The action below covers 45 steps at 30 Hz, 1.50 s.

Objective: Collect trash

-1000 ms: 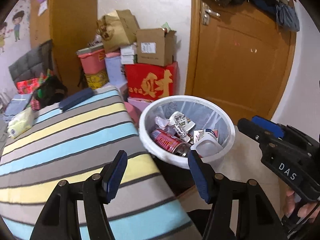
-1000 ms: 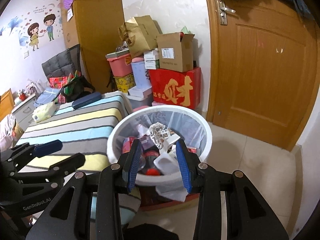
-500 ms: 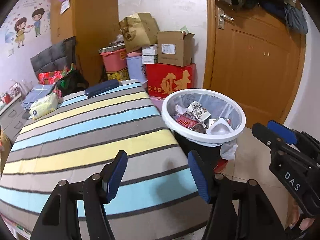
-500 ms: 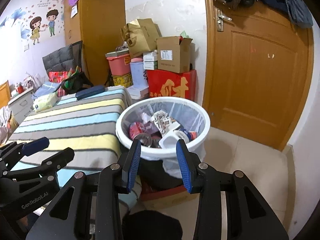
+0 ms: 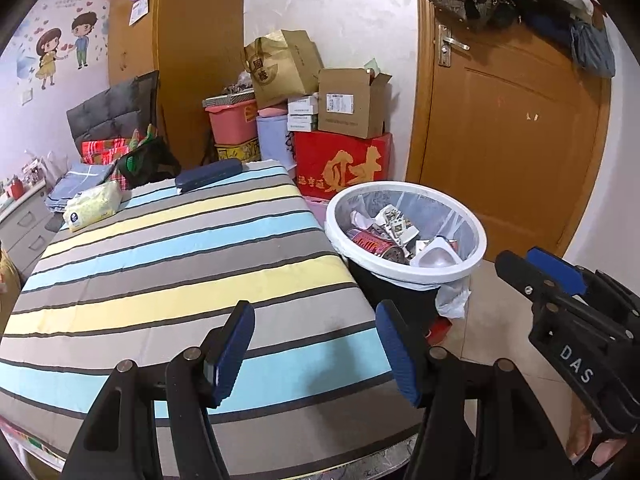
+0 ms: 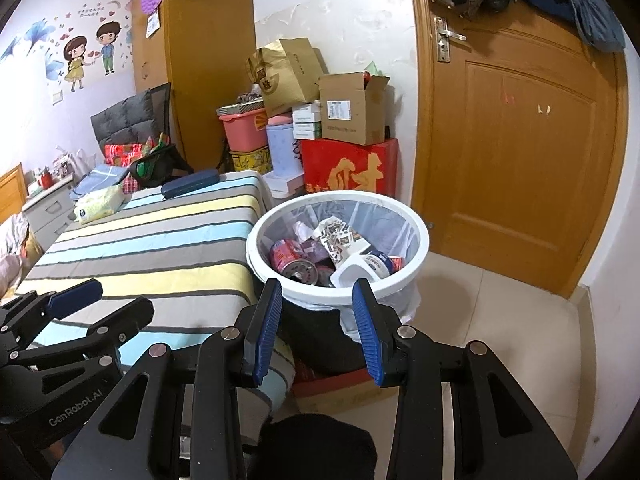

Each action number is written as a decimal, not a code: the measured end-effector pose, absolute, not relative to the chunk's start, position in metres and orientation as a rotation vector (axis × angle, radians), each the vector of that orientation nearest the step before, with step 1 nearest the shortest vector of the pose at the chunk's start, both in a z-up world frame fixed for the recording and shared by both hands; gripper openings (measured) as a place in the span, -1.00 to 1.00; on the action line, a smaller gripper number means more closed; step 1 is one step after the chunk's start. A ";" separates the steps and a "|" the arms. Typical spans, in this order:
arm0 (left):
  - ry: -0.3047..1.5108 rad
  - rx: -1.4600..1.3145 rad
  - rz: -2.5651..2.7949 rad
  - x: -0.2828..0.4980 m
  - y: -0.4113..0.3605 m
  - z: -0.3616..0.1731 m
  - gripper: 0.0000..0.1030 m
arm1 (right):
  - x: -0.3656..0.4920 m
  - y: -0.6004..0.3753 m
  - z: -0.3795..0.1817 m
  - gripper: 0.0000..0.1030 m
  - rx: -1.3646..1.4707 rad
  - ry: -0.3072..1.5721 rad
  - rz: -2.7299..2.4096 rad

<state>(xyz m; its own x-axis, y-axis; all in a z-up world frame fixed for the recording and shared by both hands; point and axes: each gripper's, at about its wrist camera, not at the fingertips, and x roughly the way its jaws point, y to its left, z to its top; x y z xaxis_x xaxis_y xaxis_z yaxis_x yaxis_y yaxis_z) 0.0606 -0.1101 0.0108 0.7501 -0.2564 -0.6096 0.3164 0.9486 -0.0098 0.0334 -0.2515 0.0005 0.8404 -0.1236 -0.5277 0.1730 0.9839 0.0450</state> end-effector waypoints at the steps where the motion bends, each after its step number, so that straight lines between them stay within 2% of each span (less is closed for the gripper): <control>1: 0.650 0.095 -0.310 0.060 -0.110 0.011 0.22 | 0.033 -0.252 0.001 -0.26 0.092 0.552 -0.157; 45: 0.639 0.078 -0.319 0.051 -0.113 0.016 0.22 | 0.030 -0.248 0.001 -0.26 0.086 0.546 -0.141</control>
<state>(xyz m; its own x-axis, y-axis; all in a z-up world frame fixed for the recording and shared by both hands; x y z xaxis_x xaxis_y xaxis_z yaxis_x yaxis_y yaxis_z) 0.0511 -0.1133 0.0164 0.7559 -0.2685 -0.5970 0.3162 0.9483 -0.0262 0.0301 -0.2481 0.0011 0.8451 -0.1105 -0.5230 0.1565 0.9867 0.0443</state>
